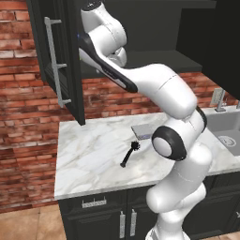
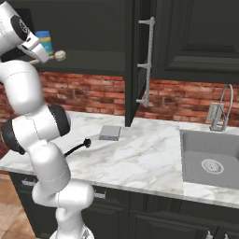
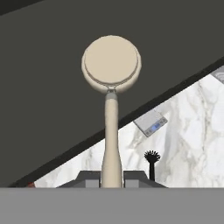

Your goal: Pick the dish brush and dish brush from the cabinet and place them on the counter.

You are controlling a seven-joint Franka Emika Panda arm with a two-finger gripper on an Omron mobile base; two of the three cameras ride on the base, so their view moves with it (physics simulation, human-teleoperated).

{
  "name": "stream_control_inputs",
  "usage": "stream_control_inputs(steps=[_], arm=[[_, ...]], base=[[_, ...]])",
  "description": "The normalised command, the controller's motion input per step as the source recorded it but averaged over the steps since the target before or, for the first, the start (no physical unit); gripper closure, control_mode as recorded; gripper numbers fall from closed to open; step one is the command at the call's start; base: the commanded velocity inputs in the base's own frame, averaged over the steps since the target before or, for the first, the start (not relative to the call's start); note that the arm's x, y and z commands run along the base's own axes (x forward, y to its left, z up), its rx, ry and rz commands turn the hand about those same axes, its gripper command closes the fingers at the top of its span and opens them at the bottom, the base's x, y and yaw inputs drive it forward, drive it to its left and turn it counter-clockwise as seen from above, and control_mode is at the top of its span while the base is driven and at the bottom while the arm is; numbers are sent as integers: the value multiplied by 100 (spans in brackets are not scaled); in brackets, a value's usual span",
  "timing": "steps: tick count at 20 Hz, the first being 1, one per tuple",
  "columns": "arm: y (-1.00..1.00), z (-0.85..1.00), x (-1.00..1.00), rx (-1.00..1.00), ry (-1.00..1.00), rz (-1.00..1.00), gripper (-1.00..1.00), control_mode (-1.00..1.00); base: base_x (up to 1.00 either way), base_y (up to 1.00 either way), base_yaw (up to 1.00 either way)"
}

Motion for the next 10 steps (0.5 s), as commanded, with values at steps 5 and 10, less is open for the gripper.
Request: stream_control_inputs(steps=[5,10], arm=[[-8,-14,-28,1,-1,0,100,-100],[-7,-20,-25,1,-3,0,100,-100]], base=[[0,0,0],[0,0,0]])
